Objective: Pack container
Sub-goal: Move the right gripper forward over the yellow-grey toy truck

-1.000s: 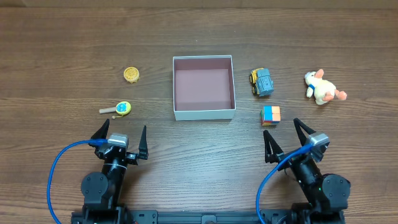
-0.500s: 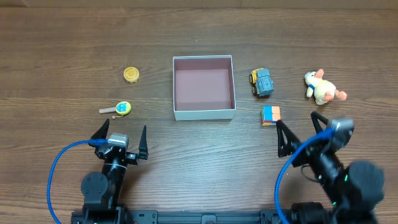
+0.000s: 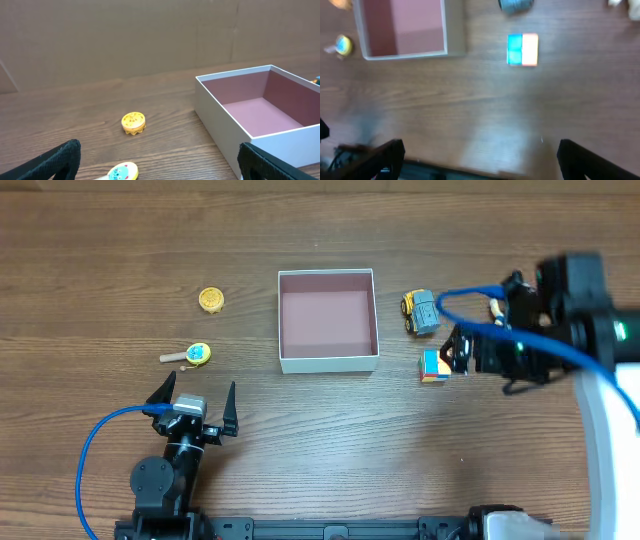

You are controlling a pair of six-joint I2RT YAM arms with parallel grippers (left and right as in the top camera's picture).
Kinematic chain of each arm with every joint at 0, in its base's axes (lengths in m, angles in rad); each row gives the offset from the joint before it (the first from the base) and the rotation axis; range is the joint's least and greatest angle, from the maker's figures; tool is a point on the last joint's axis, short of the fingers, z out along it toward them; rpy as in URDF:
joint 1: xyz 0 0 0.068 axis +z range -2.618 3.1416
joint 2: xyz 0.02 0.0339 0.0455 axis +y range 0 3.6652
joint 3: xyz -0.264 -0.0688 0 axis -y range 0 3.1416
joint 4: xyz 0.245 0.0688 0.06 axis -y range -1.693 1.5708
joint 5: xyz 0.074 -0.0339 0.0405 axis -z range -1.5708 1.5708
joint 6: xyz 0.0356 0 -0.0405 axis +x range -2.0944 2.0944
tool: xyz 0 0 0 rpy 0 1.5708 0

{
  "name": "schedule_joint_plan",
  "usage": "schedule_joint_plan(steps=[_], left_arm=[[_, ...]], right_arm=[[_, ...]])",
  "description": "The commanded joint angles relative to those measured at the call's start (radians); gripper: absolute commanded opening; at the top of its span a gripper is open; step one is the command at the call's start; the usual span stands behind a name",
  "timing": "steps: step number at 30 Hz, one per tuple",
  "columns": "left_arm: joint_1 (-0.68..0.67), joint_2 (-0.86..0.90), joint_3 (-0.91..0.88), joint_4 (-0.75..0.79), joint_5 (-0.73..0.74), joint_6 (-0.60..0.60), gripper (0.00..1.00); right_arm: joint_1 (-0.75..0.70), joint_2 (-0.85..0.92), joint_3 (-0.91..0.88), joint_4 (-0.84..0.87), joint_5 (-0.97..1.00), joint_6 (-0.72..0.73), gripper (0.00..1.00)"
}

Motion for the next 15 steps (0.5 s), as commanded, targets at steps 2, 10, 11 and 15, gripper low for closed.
schedule_joint_plan(steps=[2, 10, 11, 15], left_arm=[[0.004, -0.008, -0.004, -0.002, -0.004, -0.013, 1.0], [0.004, -0.008, -0.004, -0.002, -0.004, -0.013, 1.0], [0.004, -0.008, -0.004, -0.002, -0.004, -0.013, 1.0], [0.004, -0.008, -0.004, -0.002, -0.004, -0.013, 1.0]], right_arm=[[-0.006, 0.152, 0.085, -0.029, 0.01, -0.013, 1.0], [-0.007, 0.206, 0.087, 0.135, 0.008, -0.014, 1.0], [-0.007, 0.206, 0.087, 0.145, 0.006, -0.014, 1.0], [-0.007, 0.206, 0.087, 0.212, 0.015, -0.053, 1.0]])
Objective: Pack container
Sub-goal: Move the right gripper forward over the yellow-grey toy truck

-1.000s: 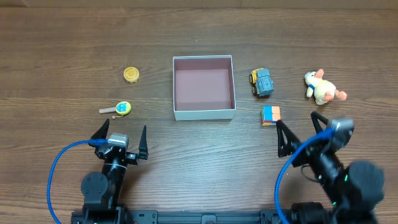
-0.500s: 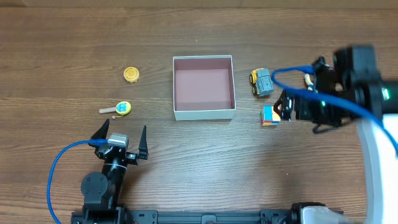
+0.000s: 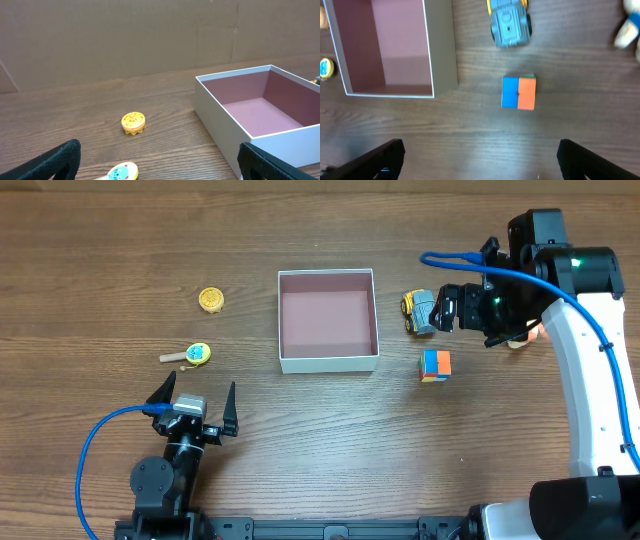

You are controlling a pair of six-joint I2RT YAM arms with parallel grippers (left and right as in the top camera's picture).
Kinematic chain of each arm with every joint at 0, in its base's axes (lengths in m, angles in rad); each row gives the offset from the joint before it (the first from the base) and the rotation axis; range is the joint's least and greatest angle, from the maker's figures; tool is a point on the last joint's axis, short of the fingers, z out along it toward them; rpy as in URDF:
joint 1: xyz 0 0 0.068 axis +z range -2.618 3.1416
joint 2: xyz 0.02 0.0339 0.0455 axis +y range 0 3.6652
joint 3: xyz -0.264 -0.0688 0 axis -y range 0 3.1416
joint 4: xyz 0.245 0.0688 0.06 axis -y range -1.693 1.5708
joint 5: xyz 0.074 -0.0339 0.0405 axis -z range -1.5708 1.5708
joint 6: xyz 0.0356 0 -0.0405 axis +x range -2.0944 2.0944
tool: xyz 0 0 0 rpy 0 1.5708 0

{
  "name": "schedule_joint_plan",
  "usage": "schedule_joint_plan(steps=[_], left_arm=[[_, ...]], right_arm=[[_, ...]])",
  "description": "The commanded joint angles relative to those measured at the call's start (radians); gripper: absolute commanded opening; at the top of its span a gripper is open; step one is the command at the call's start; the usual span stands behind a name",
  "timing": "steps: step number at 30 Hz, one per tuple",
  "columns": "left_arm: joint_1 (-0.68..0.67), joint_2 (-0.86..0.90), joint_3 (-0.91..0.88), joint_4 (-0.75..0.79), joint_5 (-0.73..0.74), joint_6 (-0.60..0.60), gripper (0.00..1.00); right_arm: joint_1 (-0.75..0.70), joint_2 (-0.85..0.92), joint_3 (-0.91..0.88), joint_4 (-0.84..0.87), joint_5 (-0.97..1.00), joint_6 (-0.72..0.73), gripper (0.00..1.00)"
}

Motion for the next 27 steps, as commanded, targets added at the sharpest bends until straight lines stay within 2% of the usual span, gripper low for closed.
schedule_joint_plan(steps=[1, 4, 10, 17, 27], left_arm=[[0.004, -0.008, -0.004, -0.001, -0.004, -0.014, 1.0], [0.004, -0.008, -0.004, -0.001, -0.004, -0.014, 1.0], [0.004, -0.008, -0.004, -0.001, -0.004, -0.014, 1.0], [0.004, -0.008, -0.004, -0.001, -0.004, -0.014, 1.0], [0.004, -0.008, -0.004, -0.001, -0.004, -0.014, 1.0]], right_arm=[[-0.008, -0.014, 0.032, 0.056, 0.008, -0.069, 1.0], [-0.008, 0.003, 0.032, 0.103, 0.074, -0.127, 1.0], [-0.008, 0.114, 0.032, 0.168, 0.304, -0.126, 1.0], [0.006, 0.199, 0.032, 0.291, 0.306, -0.13, 1.0], [0.047, 0.249, 0.032, 0.299, 0.294, -0.204, 1.0]])
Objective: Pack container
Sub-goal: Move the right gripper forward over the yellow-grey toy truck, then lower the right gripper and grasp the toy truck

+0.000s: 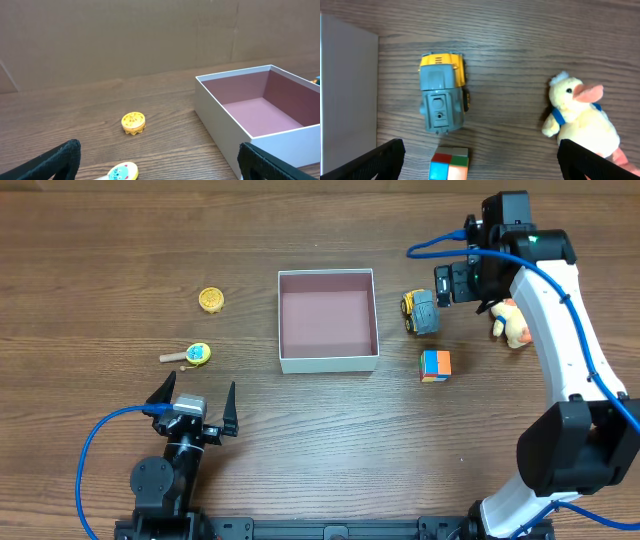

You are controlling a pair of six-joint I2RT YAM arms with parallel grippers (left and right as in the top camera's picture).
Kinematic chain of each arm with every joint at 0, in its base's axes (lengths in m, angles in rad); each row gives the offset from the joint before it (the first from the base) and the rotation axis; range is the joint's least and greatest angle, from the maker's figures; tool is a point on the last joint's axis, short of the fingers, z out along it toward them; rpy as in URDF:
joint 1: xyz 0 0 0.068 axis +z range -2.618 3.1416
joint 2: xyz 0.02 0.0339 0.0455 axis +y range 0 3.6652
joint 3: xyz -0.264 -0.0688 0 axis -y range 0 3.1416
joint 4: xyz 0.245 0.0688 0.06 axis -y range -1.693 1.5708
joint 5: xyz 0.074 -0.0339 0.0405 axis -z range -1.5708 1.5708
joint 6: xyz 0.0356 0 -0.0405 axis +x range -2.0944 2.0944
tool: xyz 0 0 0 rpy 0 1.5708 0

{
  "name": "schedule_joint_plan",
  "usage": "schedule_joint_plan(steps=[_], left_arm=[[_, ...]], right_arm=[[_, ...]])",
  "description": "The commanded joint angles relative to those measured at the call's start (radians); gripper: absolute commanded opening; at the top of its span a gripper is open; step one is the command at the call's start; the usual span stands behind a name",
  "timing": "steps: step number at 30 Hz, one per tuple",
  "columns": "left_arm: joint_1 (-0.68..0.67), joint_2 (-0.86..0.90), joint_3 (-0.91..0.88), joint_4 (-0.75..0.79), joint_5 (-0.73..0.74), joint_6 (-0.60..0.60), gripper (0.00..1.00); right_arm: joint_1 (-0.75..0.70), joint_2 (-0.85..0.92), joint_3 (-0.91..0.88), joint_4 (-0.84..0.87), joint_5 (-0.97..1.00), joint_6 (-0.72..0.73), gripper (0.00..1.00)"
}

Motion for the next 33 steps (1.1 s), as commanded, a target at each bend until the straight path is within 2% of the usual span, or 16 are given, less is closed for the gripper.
schedule_joint_plan(steps=[1, 13, 33], left_arm=[[0.004, -0.008, -0.004, -0.001, -0.004, -0.013, 1.0], [0.004, -0.008, -0.004, -0.001, -0.004, -0.013, 1.0], [0.004, -0.008, -0.004, -0.001, -0.004, -0.013, 1.0]], right_arm=[[0.027, 0.041, 0.02, 0.003, 0.009, -0.032, 1.0], [0.05, 0.171, 0.02, -0.01, 0.009, -0.032, 1.0], [0.05, 0.25, 0.02, 0.011, -0.036, -0.033, 1.0]])
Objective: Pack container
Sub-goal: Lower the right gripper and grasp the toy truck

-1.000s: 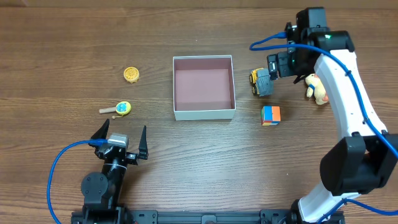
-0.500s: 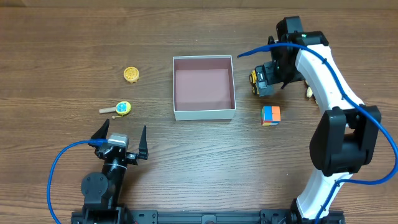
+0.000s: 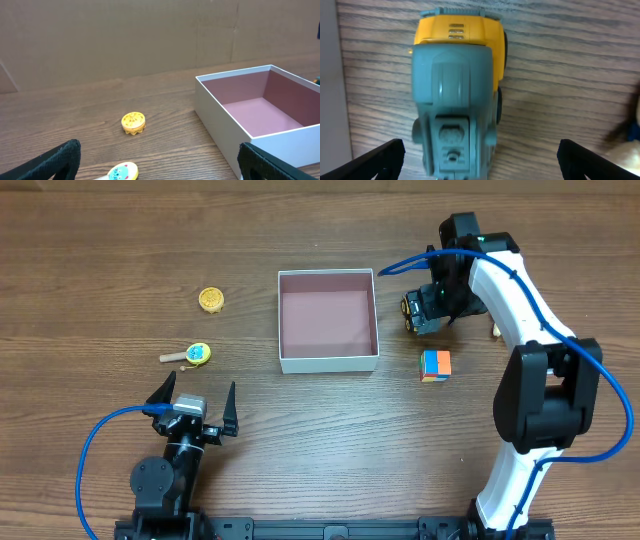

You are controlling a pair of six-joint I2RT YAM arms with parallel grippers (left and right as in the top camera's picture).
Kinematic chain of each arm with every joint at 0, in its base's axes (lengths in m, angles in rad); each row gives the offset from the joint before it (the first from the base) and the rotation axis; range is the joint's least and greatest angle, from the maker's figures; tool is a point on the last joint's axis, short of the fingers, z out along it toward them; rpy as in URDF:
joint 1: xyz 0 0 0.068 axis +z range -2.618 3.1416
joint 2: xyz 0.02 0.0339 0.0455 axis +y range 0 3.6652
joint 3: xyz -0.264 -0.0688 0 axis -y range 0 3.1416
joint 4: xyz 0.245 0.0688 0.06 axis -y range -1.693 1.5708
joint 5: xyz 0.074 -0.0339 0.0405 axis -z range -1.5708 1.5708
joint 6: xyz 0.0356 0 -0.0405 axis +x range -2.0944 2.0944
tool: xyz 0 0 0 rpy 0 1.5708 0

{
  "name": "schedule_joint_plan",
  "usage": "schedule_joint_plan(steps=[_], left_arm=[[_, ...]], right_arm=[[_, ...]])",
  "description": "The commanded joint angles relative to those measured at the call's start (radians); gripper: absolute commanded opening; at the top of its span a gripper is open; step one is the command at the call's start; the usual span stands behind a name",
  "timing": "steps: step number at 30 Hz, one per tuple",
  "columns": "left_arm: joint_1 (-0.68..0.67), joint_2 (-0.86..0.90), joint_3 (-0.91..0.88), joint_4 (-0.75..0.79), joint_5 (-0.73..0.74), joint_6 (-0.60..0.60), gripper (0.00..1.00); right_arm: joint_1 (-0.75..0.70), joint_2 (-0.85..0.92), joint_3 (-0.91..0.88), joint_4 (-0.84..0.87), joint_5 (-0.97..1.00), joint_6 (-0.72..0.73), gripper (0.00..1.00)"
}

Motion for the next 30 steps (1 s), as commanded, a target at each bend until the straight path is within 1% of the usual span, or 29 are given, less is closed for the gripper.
schedule_joint_plan(steps=[1, 6, 15, 16, 19, 27, 29, 30], left_arm=[[0.004, -0.008, -0.004, -0.001, -0.004, -0.013, 1.0], [0.004, -0.008, -0.004, -0.001, -0.004, -0.013, 1.0], [0.004, -0.008, -0.004, -0.001, -0.003, -0.013, 1.0], [0.004, -0.008, -0.004, -0.001, -0.003, -0.013, 1.0], [0.004, -0.008, -0.004, -0.001, -0.004, -0.013, 1.0], [0.004, -0.008, -0.004, -0.001, -0.004, -0.013, 1.0], [0.004, -0.008, -0.004, -0.001, -0.004, -0.014, 1.0], [0.004, -0.008, -0.004, -0.001, -0.004, -0.013, 1.0]], right_arm=[[0.0, 0.006, 0.02, 0.011, -0.013, -0.004, 1.0], [0.0, 0.007, 0.02, 0.014, -0.047, -0.007, 1.0], [0.0, 0.007, 0.005, 0.019, -0.047, -0.007, 1.0], [0.0, 0.007, 0.003, 0.022, -0.047, -0.007, 0.98], [0.0, 0.007, -0.004, 0.026, -0.046, -0.007, 0.98], [0.0, 0.008, -0.008, 0.032, -0.046, -0.007, 0.89], [0.0, 0.01, -0.008, 0.032, -0.046, -0.007, 0.81], [0.0, 0.011, -0.008, 0.032, -0.046, -0.007, 0.79]])
